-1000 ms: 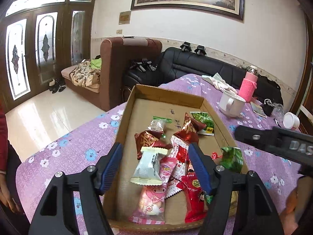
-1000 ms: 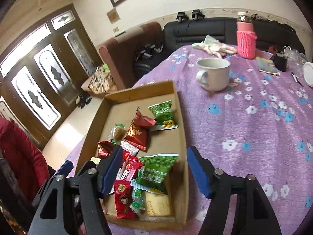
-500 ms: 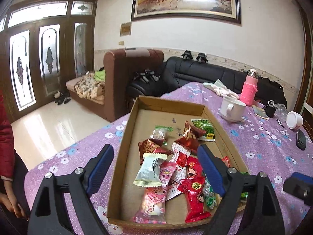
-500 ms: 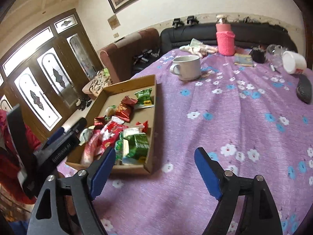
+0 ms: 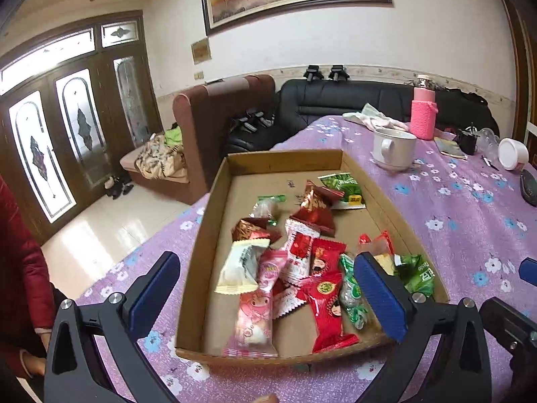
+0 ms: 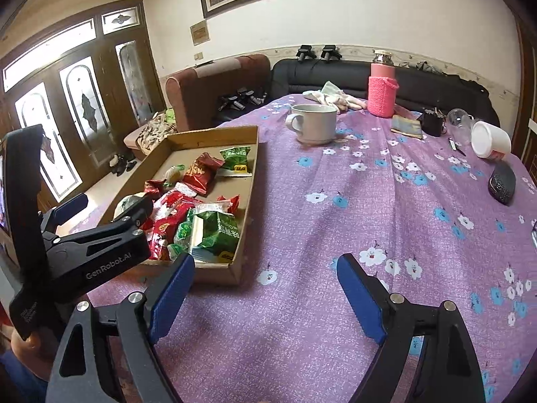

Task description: Organize snacks

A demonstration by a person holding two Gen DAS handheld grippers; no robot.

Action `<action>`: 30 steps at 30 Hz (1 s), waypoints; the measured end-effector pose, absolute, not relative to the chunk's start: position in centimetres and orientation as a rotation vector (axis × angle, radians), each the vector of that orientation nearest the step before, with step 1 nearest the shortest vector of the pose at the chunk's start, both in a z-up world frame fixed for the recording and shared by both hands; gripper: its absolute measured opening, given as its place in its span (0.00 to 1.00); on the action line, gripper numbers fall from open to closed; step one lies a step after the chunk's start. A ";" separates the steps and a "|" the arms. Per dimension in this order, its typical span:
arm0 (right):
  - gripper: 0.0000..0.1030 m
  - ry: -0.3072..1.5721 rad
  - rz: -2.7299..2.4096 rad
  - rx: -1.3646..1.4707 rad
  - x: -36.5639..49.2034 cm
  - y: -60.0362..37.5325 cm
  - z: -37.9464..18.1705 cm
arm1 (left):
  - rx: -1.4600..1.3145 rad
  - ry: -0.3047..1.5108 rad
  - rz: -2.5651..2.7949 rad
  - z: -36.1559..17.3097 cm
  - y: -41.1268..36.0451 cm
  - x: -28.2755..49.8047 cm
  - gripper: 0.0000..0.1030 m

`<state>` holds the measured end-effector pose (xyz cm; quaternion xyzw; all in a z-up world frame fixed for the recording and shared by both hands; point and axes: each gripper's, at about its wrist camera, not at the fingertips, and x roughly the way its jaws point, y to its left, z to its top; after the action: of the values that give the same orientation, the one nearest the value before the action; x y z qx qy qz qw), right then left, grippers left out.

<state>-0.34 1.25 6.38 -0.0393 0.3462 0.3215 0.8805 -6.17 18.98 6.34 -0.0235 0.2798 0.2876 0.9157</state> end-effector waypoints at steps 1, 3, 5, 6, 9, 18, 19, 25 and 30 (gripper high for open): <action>0.87 0.728 0.665 -0.077 -0.2 1.2 6.3 | -0.056 0.570 0.588 6.4 19.0 -6.4 1.00; 0.87 0.740 0.663 -0.065 0.0 1.1 6.2 | -0.069 0.557 0.587 6.4 19.1 -6.7 1.00; 0.87 0.747 0.661 -0.061 0.1 1.0 6.1 | -0.073 0.563 0.605 6.3 19.3 -6.7 1.00; 0.87 0.747 0.661 -0.063 0.0 1.1 6.1 | -0.072 0.573 0.624 6.2 19.4 -6.6 1.00; 0.87 0.746 0.658 -0.099 -0.4 1.7 5.9 | -0.079 0.589 0.637 6.1 19.8 -6.6 1.00; 0.87 0.732 0.651 -0.152 -1.0 2.4 5.6 | -0.058 0.583 0.664 6.2 19.5 -6.8 1.00; 0.87 0.733 0.650 -0.150 -0.9 2.4 5.6 | -0.057 0.584 0.666 6.2 19.5 -6.9 1.00; 0.87 0.733 0.647 -0.155 -0.9 2.5 5.5 | -0.061 0.588 0.674 6.2 19.6 -6.8 1.00; 0.87 0.733 0.644 -0.160 -1.0 2.5 5.5 | -0.051 0.582 0.685 6.1 19.6 -6.7 1.00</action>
<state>-0.99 2.49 5.52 -0.0766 0.3517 0.3089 0.8804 -6.74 19.61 6.11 -0.0247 0.2815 0.3309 0.9004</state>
